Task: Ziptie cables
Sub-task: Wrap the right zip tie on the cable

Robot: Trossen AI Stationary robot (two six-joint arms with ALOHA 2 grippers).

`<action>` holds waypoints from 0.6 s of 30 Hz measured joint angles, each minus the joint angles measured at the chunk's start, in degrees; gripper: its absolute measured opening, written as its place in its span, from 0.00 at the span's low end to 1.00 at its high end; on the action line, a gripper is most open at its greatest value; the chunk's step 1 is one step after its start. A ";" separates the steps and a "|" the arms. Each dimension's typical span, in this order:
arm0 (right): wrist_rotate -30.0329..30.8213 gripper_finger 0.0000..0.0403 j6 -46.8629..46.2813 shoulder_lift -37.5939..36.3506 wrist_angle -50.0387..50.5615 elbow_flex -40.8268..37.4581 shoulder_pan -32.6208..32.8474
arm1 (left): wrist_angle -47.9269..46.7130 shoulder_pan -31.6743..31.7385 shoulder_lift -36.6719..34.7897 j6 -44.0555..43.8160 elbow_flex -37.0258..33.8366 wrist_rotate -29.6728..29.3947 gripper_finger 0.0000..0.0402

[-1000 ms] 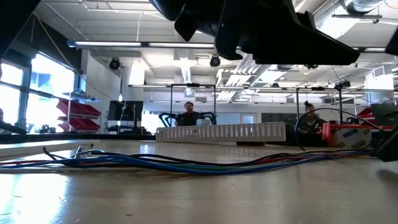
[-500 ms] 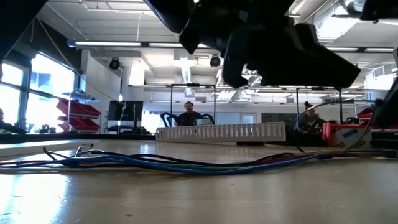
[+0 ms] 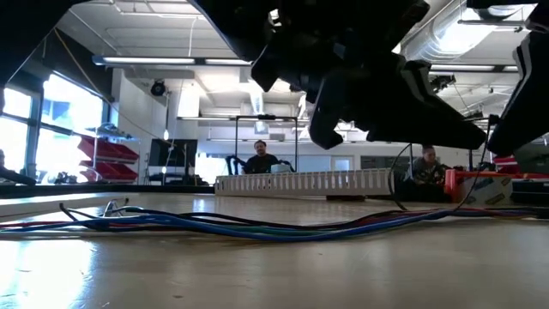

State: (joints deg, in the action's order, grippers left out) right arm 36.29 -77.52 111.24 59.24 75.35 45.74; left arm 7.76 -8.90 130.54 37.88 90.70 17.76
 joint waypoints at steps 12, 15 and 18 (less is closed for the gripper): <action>-1.81 0.36 0.83 -4.79 1.60 0.00 4.15 | 1.21 3.84 0.00 -4.42 0.00 13.49 0.00; 0.78 0.40 -1.12 -4.79 1.69 0.00 5.04 | 1.10 3.82 0.00 -4.35 0.00 13.71 0.00; 4.38 0.40 -1.90 -4.79 1.55 0.00 5.33 | 1.14 3.42 0.00 -4.01 0.00 13.69 0.00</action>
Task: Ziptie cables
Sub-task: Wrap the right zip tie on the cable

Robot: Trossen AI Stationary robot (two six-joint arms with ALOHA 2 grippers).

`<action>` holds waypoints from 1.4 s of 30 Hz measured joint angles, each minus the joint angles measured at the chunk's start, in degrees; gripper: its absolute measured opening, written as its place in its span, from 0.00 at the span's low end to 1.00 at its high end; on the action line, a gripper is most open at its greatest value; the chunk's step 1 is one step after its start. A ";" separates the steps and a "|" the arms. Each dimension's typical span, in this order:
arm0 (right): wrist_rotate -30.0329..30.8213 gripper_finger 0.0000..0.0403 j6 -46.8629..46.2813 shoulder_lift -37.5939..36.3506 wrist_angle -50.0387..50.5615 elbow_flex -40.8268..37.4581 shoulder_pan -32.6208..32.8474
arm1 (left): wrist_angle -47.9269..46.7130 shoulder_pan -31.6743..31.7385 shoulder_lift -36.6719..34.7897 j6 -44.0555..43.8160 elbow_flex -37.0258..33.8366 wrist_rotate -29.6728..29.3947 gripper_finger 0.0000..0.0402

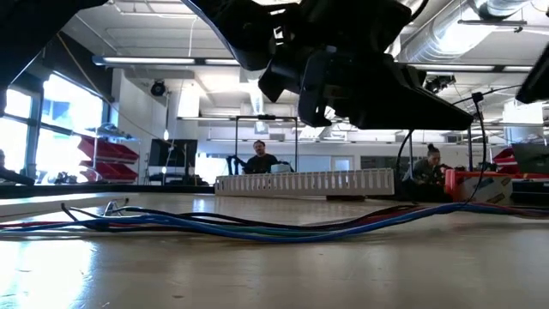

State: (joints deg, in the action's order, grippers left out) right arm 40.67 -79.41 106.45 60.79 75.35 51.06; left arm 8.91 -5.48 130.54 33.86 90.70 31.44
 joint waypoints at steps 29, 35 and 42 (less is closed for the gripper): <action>-2.35 0.00 2.09 0.05 -2.87 -0.09 -2.22 | -1.20 -0.14 0.00 -2.14 0.02 -0.46 0.13; -3.24 0.00 -2.75 0.04 -3.39 -1.13 -2.20 | -1.08 -1.00 0.00 0.66 0.02 -0.89 0.27; -3.79 0.00 -4.27 0.07 -4.53 -2.05 -2.22 | 3.29 -5.04 0.98 5.88 0.02 -11.94 0.29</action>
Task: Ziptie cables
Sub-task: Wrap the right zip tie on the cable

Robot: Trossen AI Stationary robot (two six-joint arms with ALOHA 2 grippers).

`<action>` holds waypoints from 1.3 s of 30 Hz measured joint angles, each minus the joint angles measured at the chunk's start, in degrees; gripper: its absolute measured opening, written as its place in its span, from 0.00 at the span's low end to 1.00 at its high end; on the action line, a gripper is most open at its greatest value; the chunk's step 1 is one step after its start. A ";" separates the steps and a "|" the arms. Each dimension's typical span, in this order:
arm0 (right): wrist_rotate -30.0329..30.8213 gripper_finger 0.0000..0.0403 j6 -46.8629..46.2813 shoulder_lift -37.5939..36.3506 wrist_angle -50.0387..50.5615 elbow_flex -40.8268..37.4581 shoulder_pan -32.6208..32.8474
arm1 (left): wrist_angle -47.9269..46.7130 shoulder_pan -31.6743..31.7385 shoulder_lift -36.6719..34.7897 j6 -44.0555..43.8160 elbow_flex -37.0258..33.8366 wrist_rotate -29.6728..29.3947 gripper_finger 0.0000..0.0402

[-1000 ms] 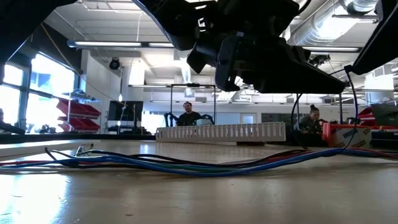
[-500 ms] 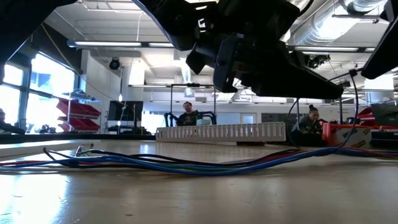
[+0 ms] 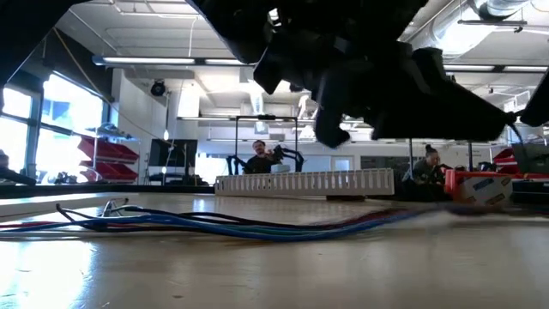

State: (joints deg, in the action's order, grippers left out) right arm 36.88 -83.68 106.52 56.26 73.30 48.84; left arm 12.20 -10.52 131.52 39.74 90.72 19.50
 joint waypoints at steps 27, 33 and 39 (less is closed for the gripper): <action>0.09 0.00 -1.35 0.04 -1.84 0.00 2.53 | 0.68 -1.49 0.62 -0.56 0.09 -0.57 0.01; -2.72 0.00 -8.12 0.03 -1.78 -1.89 6.56 | -1.35 -1.65 0.64 -1.14 0.04 -0.02 0.00; 2.84 0.00 -1.05 0.04 -7.23 -4.22 8.74 | -2.77 -1.30 0.64 -2.10 0.04 -0.36 0.00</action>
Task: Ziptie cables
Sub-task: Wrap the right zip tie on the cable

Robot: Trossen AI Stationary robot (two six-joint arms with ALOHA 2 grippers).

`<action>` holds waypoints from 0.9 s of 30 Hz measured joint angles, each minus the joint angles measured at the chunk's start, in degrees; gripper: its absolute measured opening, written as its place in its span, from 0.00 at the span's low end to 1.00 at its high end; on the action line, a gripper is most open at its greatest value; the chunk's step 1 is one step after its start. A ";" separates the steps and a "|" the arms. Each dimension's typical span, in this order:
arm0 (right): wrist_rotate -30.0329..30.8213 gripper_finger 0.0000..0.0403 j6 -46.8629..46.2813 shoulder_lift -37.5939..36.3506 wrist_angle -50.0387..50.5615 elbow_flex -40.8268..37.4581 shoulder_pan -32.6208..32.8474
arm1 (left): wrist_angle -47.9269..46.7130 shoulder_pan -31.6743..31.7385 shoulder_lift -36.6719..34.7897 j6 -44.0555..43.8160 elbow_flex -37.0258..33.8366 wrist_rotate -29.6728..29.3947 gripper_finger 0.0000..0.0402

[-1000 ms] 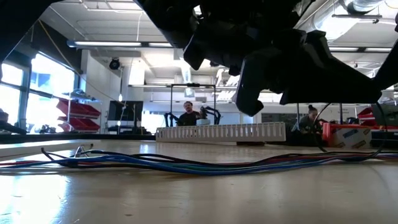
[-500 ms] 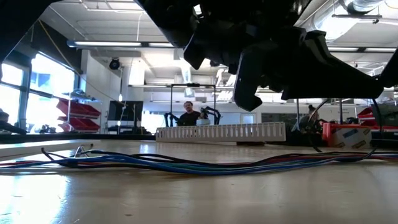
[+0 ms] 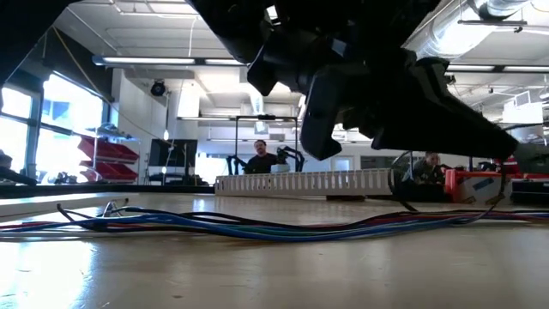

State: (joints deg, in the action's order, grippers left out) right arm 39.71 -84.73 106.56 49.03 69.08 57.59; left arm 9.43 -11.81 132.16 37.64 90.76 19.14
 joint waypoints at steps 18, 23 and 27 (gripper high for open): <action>-8.70 0.28 25.32 0.00 -2.72 0.17 -10.39 | -2.00 0.79 0.03 -4.03 -0.02 -0.46 0.00; -7.71 0.21 27.21 0.00 -5.13 0.24 -10.36 | -1.95 0.83 0.04 -4.22 -0.02 -0.56 0.00; -7.39 0.17 28.33 0.00 -5.88 0.24 -10.74 | -1.88 0.87 0.04 -5.57 -0.02 -0.79 0.00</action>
State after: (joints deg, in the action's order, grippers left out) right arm 32.32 -56.40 106.56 43.15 69.32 46.84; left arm 7.55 -10.94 132.20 32.06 90.74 18.35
